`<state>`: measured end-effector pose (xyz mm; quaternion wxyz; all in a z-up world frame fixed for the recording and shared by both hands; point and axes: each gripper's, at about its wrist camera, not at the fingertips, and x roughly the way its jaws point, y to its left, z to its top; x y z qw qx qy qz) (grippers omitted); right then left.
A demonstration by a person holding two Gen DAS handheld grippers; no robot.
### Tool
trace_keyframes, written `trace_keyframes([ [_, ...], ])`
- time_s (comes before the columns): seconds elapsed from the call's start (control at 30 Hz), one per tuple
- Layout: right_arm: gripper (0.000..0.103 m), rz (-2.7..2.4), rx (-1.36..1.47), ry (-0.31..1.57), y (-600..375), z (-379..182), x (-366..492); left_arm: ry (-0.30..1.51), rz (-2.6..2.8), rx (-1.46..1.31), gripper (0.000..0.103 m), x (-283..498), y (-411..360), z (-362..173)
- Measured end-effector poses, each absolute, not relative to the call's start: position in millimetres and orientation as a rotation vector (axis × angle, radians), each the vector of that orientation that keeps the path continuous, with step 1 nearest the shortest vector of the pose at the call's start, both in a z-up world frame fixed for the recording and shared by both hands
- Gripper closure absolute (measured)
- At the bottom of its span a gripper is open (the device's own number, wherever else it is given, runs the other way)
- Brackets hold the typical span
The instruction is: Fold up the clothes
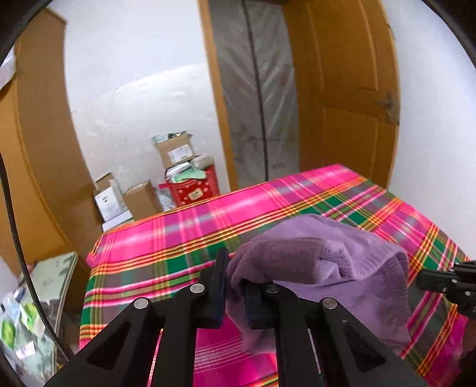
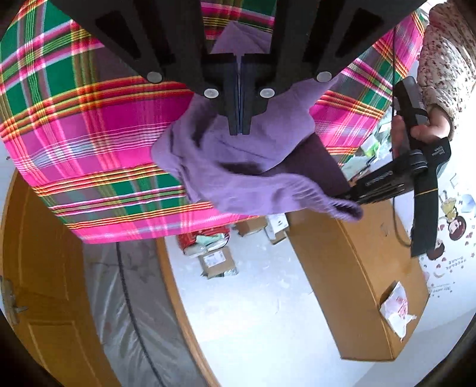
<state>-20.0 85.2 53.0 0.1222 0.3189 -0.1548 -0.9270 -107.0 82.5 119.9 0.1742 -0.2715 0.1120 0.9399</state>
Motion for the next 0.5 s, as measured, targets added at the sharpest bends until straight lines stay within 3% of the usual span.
trace_keyframes([
  [0.1,0.1,-2.685,0.979,-0.502,89.0,45.9,-21.8,0.296,2.681,-0.782,0.093,-108.0,69.1,117.9],
  [0.17,0.089,-2.673,0.995,-0.52,89.1,39.7,-24.2,0.283,2.689,-0.789,0.093,-108.4,62.9,116.4],
  [0.23,0.069,-2.642,0.989,-0.533,88.1,36.3,-24.0,0.274,2.7,-0.788,0.093,-107.4,57.7,116.8],
  [0.3,0.061,-2.639,0.974,-0.495,83.0,34.9,-25.0,0.265,2.711,-0.788,0.093,-106.4,52.5,117.2],
  [0.5,0.059,-2.648,1.016,-0.437,71.6,32.1,-37.5,0.239,2.733,-0.789,0.093,-106.1,40.6,117.1],
])
